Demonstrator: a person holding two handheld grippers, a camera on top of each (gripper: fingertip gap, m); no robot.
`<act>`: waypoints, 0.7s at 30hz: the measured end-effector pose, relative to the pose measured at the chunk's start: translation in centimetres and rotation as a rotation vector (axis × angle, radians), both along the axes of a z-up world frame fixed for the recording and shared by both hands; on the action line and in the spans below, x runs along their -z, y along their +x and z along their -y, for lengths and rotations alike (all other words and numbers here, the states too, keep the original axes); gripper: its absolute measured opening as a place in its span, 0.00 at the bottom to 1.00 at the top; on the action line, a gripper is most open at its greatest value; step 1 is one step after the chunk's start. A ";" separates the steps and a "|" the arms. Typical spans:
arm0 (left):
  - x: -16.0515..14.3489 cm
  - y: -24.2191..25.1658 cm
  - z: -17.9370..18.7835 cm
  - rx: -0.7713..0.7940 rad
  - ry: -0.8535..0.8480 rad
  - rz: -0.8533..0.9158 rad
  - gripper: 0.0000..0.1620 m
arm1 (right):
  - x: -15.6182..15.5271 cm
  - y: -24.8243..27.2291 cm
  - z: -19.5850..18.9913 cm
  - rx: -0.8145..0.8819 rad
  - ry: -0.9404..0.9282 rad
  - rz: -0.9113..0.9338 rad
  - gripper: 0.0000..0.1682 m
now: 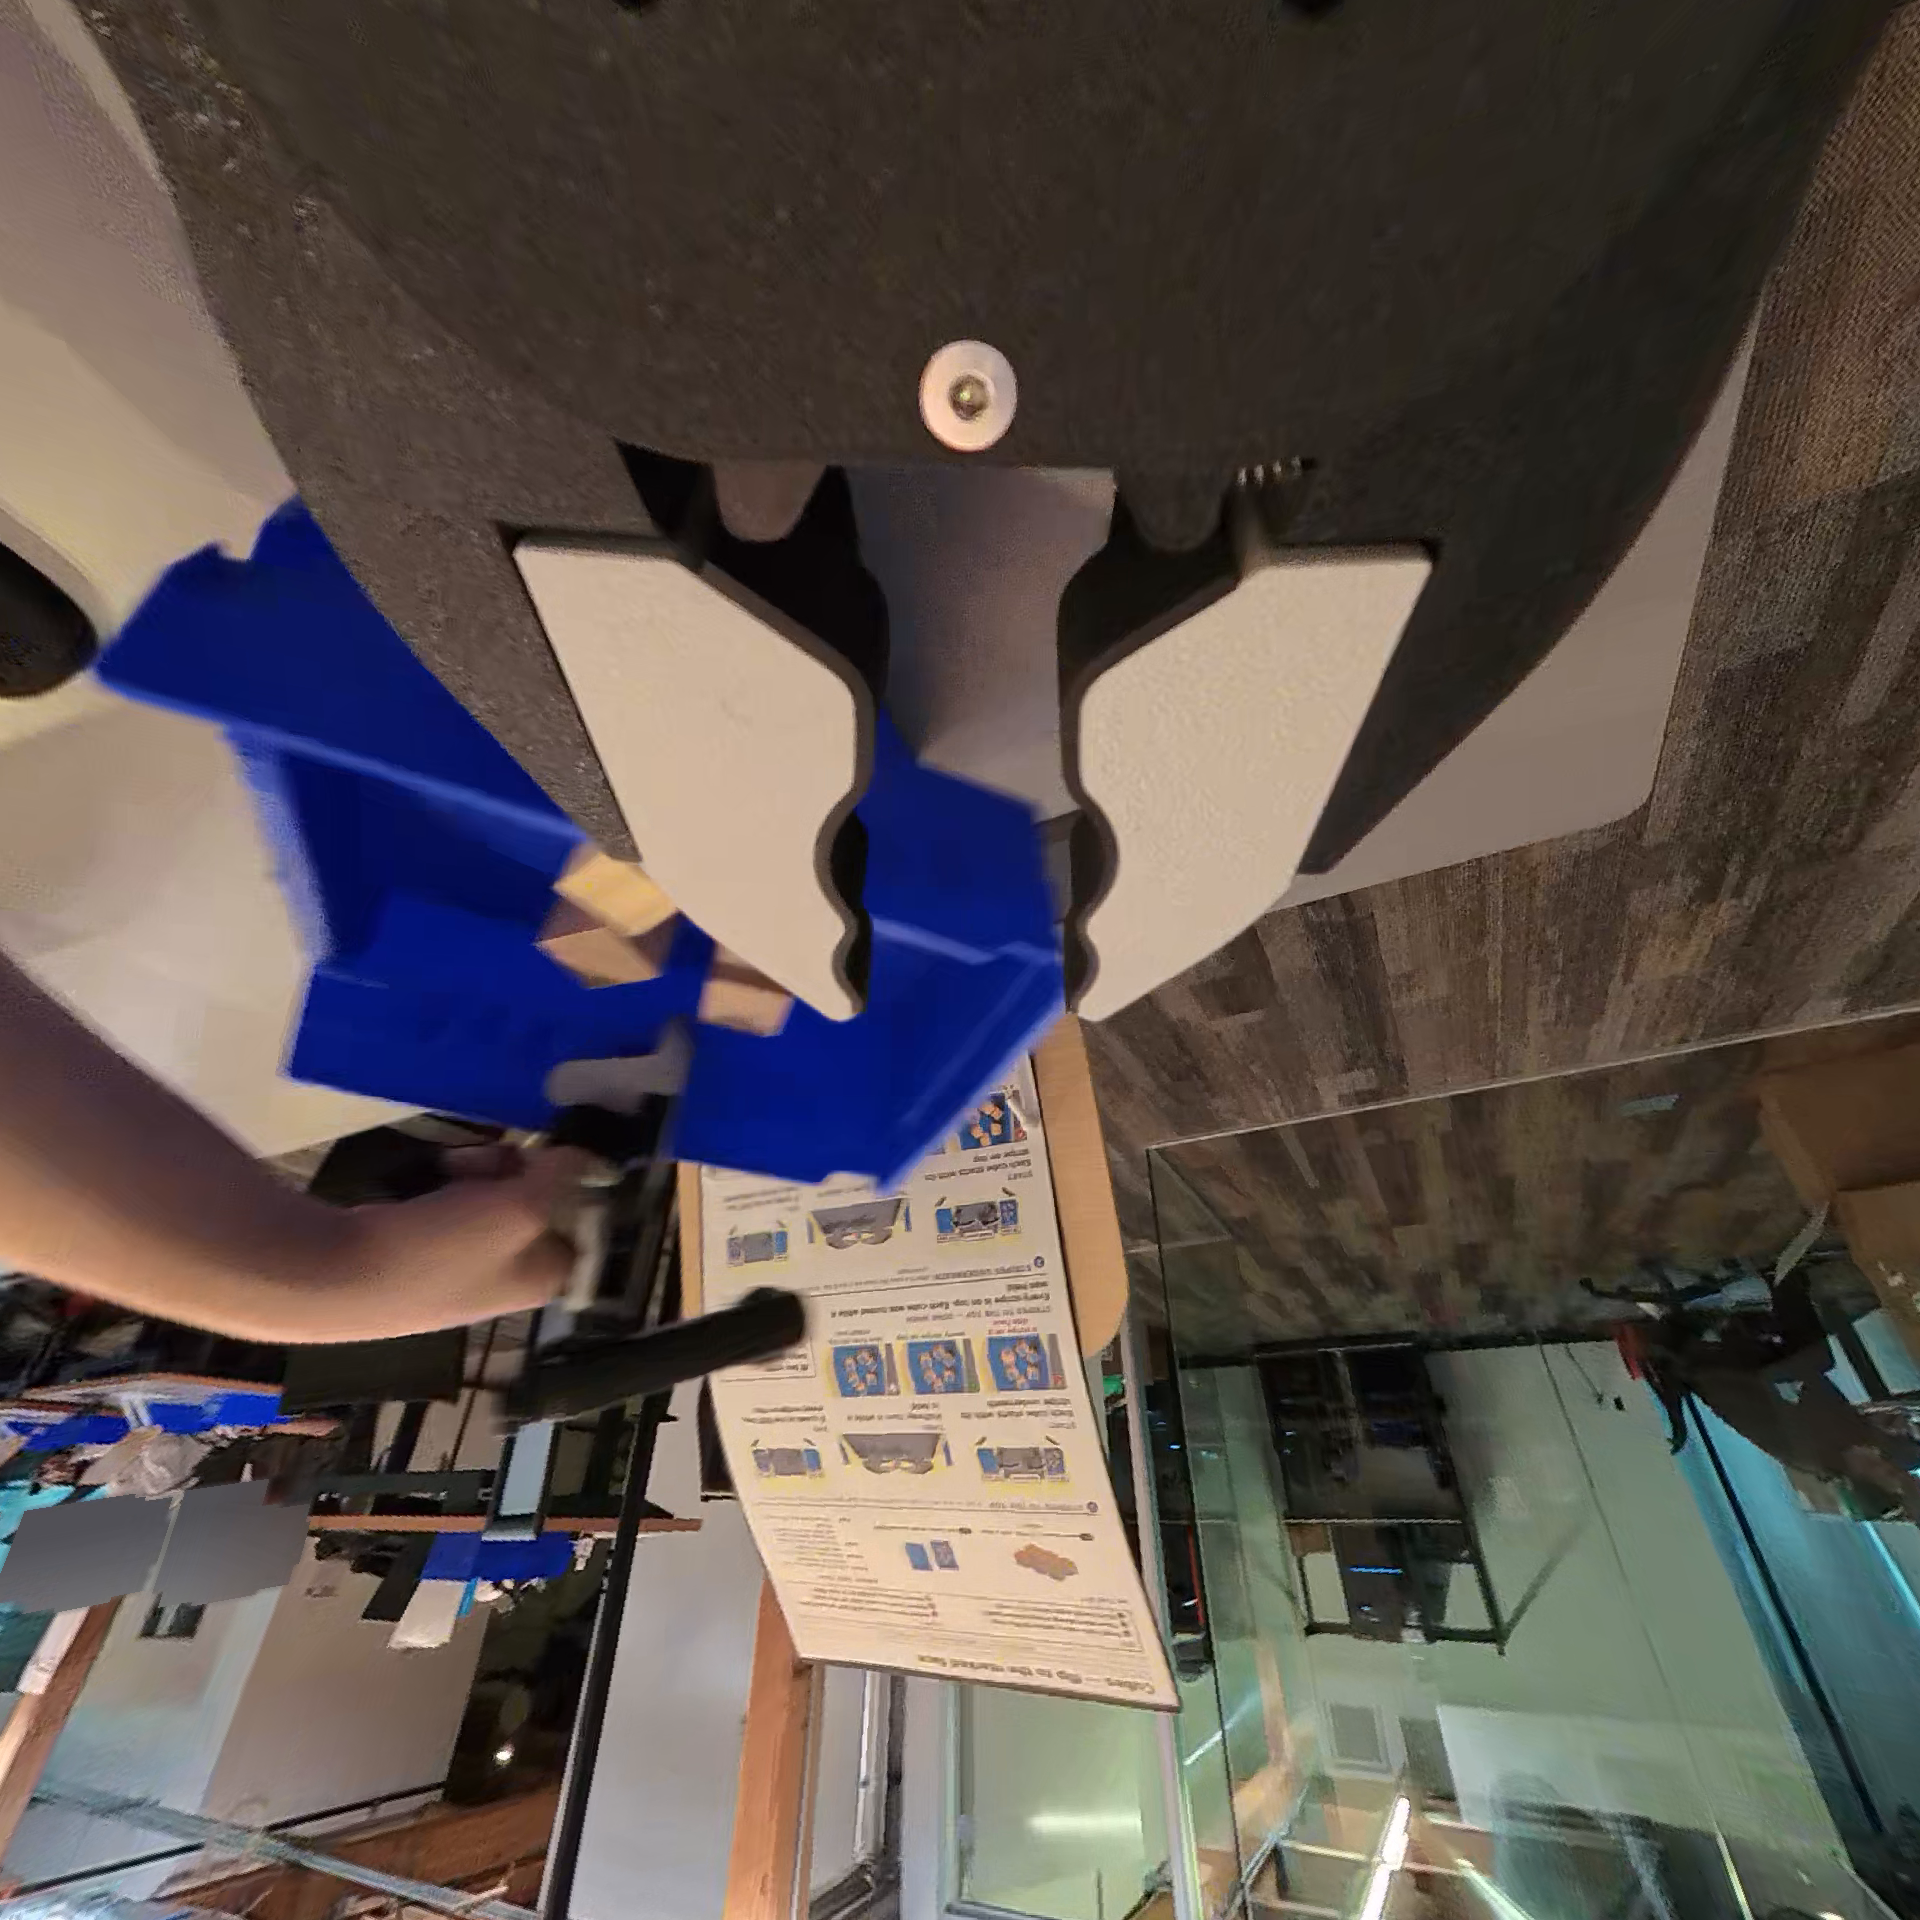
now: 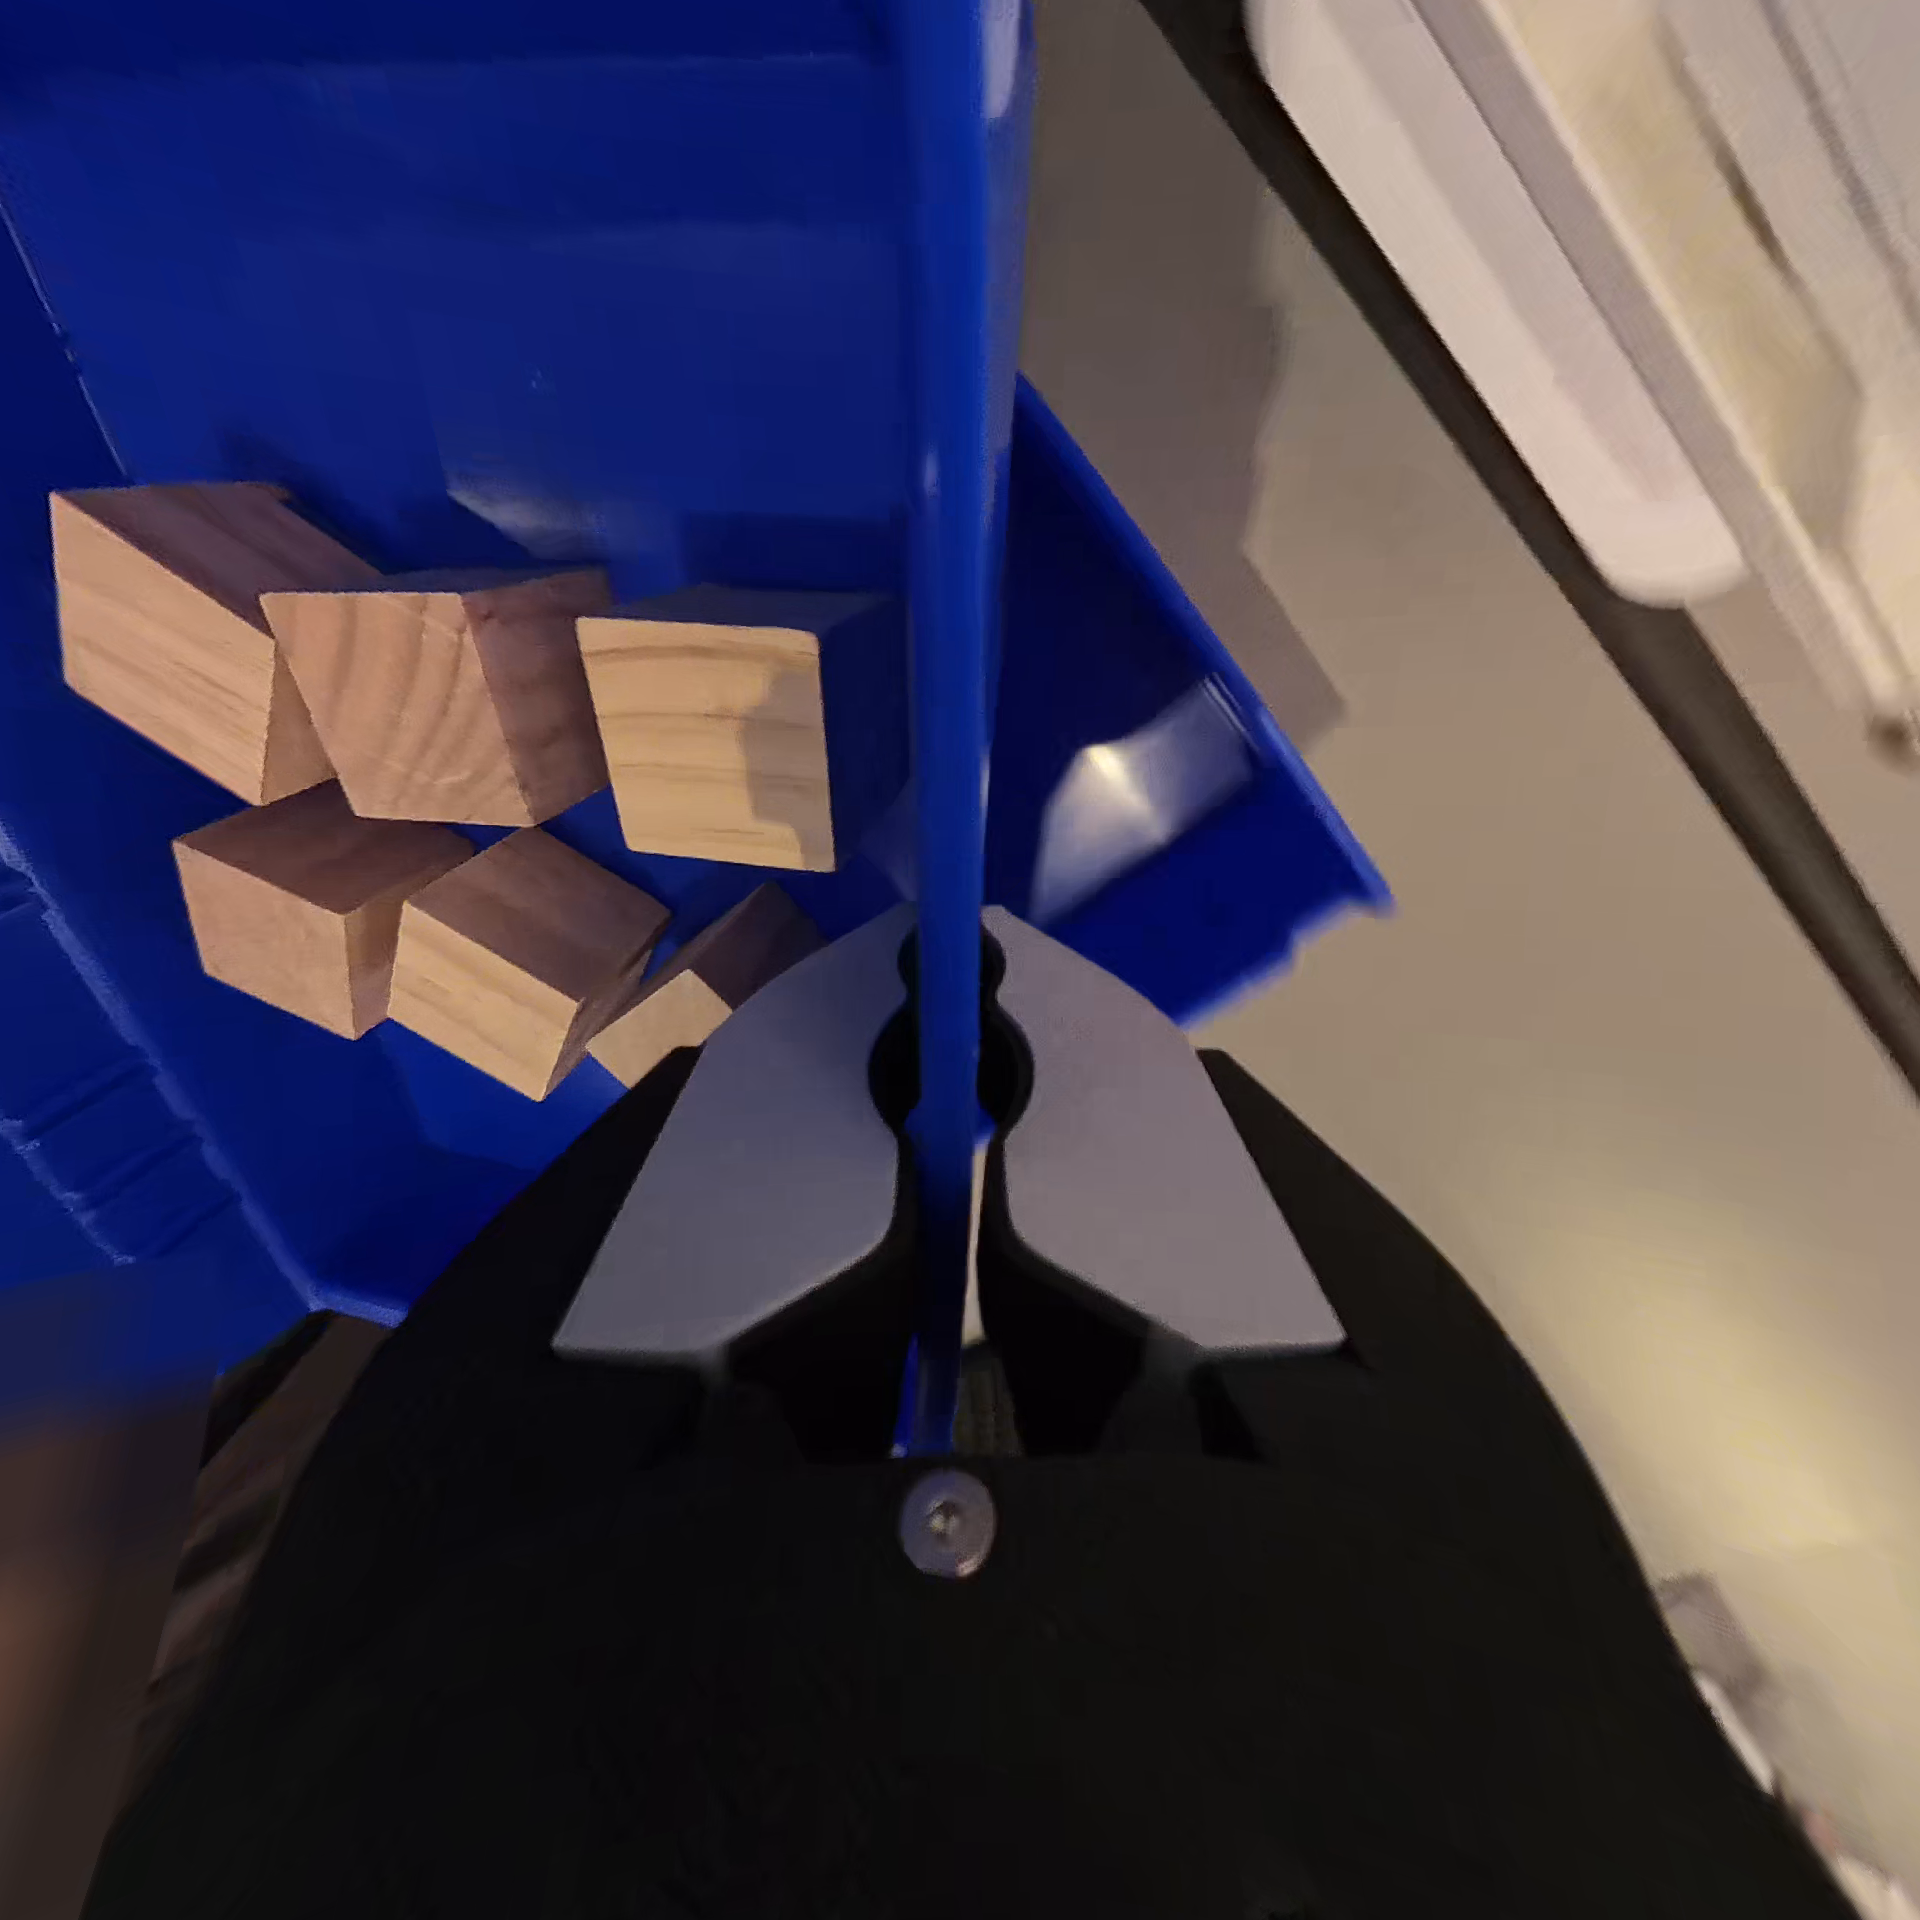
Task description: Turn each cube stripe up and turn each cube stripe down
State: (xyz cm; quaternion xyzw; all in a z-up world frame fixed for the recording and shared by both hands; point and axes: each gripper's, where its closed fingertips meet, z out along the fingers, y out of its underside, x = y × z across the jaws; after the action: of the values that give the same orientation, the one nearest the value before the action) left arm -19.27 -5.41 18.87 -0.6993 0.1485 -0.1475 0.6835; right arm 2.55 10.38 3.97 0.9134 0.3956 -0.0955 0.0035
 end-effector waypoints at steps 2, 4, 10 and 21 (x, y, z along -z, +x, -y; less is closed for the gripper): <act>0.0 0.2 0.4 0.003 -0.001 -0.012 0.22 | 0.7 -5.7 -0.2 -0.073 -0.007 -0.030 0.04; 0.0 0.2 0.6 -0.016 -0.001 -0.028 0.22 | 1.5 -10.9 0.2 -0.136 -0.025 -0.049 0.04; 0.4 -0.5 0.8 -0.041 -0.018 -0.045 0.22 | 5.4 -22.3 1.6 -0.233 -0.064 -0.082 0.04; 2.0 0.4 -0.1 0.027 -0.096 -0.070 0.22 | 14.2 -27.4 2.0 -0.204 -0.077 -0.045 0.04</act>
State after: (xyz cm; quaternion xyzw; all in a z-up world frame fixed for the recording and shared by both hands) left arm -18.84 -5.35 16.91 -0.7339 0.1748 -0.1391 0.6415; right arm -24.88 8.34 -10.18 0.8652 0.4826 -0.1303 0.0395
